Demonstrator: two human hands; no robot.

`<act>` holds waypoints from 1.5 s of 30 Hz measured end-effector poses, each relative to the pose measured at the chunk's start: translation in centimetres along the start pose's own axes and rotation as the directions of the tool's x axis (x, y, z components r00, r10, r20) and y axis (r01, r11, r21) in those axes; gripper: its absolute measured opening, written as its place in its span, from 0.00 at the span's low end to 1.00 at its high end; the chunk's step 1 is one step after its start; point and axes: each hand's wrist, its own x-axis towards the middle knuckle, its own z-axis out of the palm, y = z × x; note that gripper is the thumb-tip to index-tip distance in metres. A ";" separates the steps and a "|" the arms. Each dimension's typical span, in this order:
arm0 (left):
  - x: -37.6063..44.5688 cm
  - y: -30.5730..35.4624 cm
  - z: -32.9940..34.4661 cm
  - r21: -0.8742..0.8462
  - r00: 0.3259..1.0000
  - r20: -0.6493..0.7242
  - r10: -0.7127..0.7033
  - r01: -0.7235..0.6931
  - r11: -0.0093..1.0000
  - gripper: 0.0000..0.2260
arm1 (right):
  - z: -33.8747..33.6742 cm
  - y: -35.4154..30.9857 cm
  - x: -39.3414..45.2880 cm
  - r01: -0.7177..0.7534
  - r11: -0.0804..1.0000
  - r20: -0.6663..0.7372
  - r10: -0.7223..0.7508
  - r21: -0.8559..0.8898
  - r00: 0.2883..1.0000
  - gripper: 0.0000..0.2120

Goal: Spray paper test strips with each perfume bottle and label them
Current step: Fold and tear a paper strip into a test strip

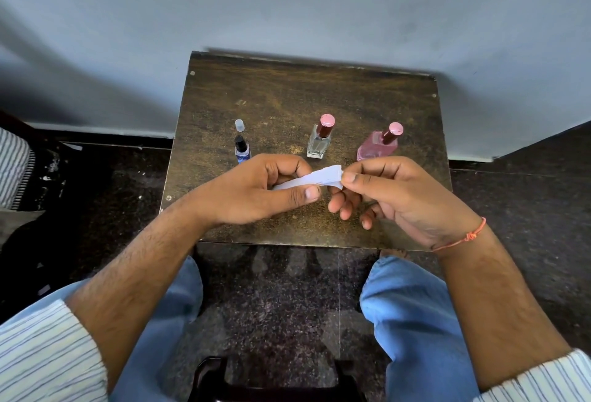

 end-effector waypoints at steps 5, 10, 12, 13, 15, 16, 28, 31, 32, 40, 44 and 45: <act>0.1 0.1 0.6 -0.024 1.000 0.019 -0.016 0.016 1.000 0.13 | 0.9 -0.2 0.2 -0.016 0.999 0.032 0.014 0.052 0.999 0.12; 0.0 0.3 0.7 -0.058 0.999 0.047 -0.018 0.021 0.998 0.13 | 0.9 -0.3 0.2 -0.006 0.998 0.027 0.004 0.067 1.000 0.08; -0.1 0.3 0.6 -0.064 0.999 0.031 -0.016 0.018 0.998 0.15 | 0.8 -0.3 0.2 -0.008 0.999 0.016 0.007 0.053 1.000 0.08; -0.1 0.3 0.6 -0.064 1.000 0.022 -0.013 0.014 0.998 0.14 | 0.7 -0.3 0.2 -0.007 0.999 0.016 0.006 0.046 1.000 0.08; -0.2 0.5 0.6 -0.091 1.000 0.008 0.002 -0.001 0.996 0.12 | 0.5 -0.2 0.2 -0.005 1.000 0.021 0.004 0.030 1.000 0.07; -0.2 0.6 0.6 -0.111 1.000 0.001 0.009 -0.009 0.994 0.12 | 0.5 -0.2 0.2 -0.006 1.000 0.025 0.005 0.022 1.000 0.07; -0.2 1.0 0.6 -0.071 0.999 -0.027 -0.033 0.031 0.997 0.14 | 0.0 0.5 0.3 -0.001 0.997 0.130 0.011 -0.074 0.991 0.09; -0.1 1.0 0.6 -0.080 0.998 -0.006 -0.069 0.069 0.994 0.16 | -0.1 0.7 0.5 0.035 0.996 0.139 -0.024 -0.078 0.990 0.19; -0.1 1.0 0.7 -0.105 0.995 0.006 -0.100 0.100 0.989 0.16 | -0.1 0.7 0.5 0.058 0.995 0.147 -0.045 -0.084 0.988 0.22; -0.4 0.8 1.2 -0.376 0.953 0.087 -0.290 0.301 0.877 0.18 | 0.6 1.1 1.0 0.246 0.927 0.195 -0.196 -0.282 0.961 0.31; -0.5 0.9 1.3 -0.457 0.921 0.148 -0.362 0.388 0.801 0.17 | 0.6 1.4 1.0 0.266 0.881 0.147 -0.226 -0.392 0.963 0.24; -0.5 1.0 1.2 -0.467 0.914 0.168 -0.369 0.403 0.787 0.18 | 0.6 1.4 0.9 0.276 0.862 0.119 -0.249 -0.425 0.961 0.21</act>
